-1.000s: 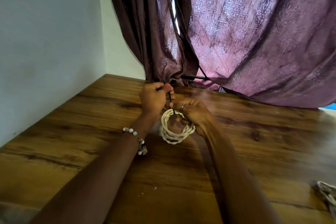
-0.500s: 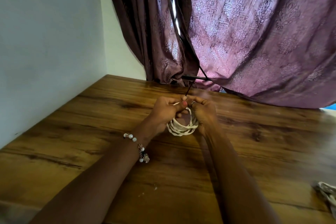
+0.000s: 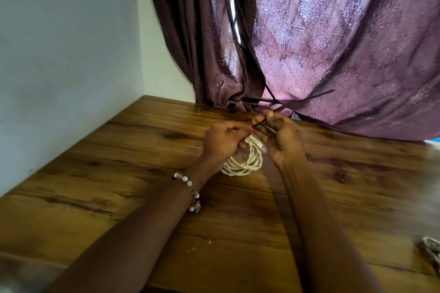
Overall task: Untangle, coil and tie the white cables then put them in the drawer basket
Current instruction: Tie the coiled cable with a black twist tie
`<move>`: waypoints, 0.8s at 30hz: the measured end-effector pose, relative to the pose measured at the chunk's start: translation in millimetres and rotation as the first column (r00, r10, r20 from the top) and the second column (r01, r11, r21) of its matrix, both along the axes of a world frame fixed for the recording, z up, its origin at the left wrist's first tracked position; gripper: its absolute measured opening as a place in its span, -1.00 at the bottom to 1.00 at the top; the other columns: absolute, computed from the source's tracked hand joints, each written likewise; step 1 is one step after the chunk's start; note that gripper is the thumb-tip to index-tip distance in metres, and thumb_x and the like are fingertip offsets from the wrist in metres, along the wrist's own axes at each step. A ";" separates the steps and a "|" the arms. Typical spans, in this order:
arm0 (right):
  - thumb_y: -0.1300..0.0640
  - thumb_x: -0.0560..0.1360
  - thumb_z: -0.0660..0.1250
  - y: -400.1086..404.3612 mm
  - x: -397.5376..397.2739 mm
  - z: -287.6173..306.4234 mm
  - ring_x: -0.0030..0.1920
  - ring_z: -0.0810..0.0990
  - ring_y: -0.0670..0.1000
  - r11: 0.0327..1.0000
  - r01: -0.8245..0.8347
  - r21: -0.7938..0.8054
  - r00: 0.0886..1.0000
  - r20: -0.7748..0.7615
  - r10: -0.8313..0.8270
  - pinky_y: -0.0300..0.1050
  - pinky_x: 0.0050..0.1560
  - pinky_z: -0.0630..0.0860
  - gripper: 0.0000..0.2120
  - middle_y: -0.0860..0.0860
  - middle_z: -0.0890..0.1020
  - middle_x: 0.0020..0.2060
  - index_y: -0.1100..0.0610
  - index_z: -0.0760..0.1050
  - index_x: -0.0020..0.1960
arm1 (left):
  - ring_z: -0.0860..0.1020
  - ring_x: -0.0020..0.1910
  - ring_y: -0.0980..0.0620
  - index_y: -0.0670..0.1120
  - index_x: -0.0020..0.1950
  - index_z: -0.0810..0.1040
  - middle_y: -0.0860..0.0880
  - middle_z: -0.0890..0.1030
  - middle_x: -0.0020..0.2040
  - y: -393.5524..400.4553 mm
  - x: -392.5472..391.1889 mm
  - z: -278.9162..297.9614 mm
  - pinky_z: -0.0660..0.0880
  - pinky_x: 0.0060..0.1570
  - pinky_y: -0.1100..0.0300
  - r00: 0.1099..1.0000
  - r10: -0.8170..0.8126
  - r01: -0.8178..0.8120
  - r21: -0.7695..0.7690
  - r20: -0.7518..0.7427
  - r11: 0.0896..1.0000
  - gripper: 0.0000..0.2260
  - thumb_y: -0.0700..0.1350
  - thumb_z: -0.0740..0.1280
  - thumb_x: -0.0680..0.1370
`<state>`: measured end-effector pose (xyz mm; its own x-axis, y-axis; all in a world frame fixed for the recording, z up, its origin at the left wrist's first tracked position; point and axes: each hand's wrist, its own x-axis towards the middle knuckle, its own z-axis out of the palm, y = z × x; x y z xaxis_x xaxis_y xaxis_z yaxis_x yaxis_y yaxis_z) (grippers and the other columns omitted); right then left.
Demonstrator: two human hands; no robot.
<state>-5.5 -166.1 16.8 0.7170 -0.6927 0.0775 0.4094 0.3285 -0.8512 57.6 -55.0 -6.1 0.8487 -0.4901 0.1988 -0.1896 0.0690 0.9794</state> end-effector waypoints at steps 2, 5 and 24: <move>0.31 0.57 0.19 -2.4 -2.5 4.8 -0.31 0.62 0.06 1.000 -0.013 0.018 0.999 -0.032 0.013 -0.06 -0.23 0.63 -0.82 0.08 0.59 -0.39 0.19 0.49 -0.16 | 0.58 -0.46 0.08 -0.10 -0.11 0.69 0.01 0.62 -0.44 -1.7 -3.4 2.4 0.55 -0.30 0.22 1.000 0.003 -0.003 -0.010 0.023 1.000 -0.94 -0.13 0.45 0.47; 0.32 0.59 0.14 -2.1 -6.6 10.1 -0.39 0.55 0.05 0.995 -0.011 0.094 1.000 -0.025 0.014 -0.05 -0.25 0.65 -0.81 0.06 0.52 -0.49 0.25 0.48 -0.14 | 0.56 -0.51 0.09 -0.10 -0.22 0.67 0.09 0.60 -0.47 -3.4 -9.3 4.4 0.52 -0.39 0.23 0.999 -0.014 0.013 0.032 0.047 0.999 -0.94 -0.18 0.44 0.45; 0.40 0.54 0.10 -4.3 2.8 16.1 -0.57 0.27 -0.05 0.973 0.184 -0.137 0.976 -0.092 -0.197 -0.32 -0.59 0.16 -0.72 0.02 0.32 -0.58 0.25 0.48 -0.27 | 0.39 -0.62 0.19 -0.10 -0.28 0.46 -0.01 0.47 -0.45 -15.2 -13.2 5.8 0.29 -0.50 0.26 0.979 -0.199 0.203 0.198 -0.043 0.959 -0.82 -0.20 0.33 0.52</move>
